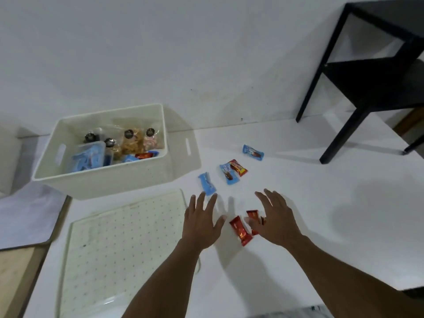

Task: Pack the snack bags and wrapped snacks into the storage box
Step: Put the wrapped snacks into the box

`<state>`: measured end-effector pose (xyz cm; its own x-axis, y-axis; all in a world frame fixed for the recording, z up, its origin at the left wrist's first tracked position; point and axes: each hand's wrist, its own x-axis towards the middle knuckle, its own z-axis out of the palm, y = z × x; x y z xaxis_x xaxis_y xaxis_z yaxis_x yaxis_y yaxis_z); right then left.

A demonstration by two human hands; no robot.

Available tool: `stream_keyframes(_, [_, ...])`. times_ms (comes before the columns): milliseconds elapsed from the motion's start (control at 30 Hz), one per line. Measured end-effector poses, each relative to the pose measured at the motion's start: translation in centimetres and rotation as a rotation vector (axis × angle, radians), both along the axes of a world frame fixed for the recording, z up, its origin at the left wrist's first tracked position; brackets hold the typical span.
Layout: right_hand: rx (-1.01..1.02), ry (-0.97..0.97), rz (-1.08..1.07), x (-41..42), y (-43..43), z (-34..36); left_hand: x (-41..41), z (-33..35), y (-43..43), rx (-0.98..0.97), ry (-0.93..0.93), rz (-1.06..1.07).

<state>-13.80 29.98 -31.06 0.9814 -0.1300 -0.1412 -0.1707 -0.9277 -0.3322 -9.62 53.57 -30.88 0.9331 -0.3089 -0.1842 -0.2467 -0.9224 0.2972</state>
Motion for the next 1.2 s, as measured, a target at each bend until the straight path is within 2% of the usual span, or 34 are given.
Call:
stream_keyframes(133, [-0.04, 0.111, 0.04, -2.6, 0.2, -3.6, -3.0, -3.1, -2.4, 0.071, 0.075, 0.037])
stream_keyframes(267, [-0.078, 0.087, 0.045, -1.9, 1.7, -6.8, -2.2, -4.6, -2.8, 0.09, 0.09, 0.067])
stream_keyframes(433, [-0.113, 0.005, 0.012, 2.7, 1.4, -9.0, 3.4, -6.6, -3.2, 0.062, 0.069, 0.135])
stream_keyframes(633, [-0.135, -0.043, -0.03, 12.5, -1.9, -9.8, 10.6, -8.3, -5.1, -0.007, -0.033, 0.103])
stream_keyframes(967, [-0.217, -0.013, 0.24, 22.6, -6.7, -9.4, 17.4, -9.4, -6.7, 0.045, -0.062, -0.127])
stream_keyframes(1200, [-0.241, -0.023, 0.35, 24.4, -6.1, -9.5, 19.1, -9.8, -6.4, 0.104, -0.052, -0.129])
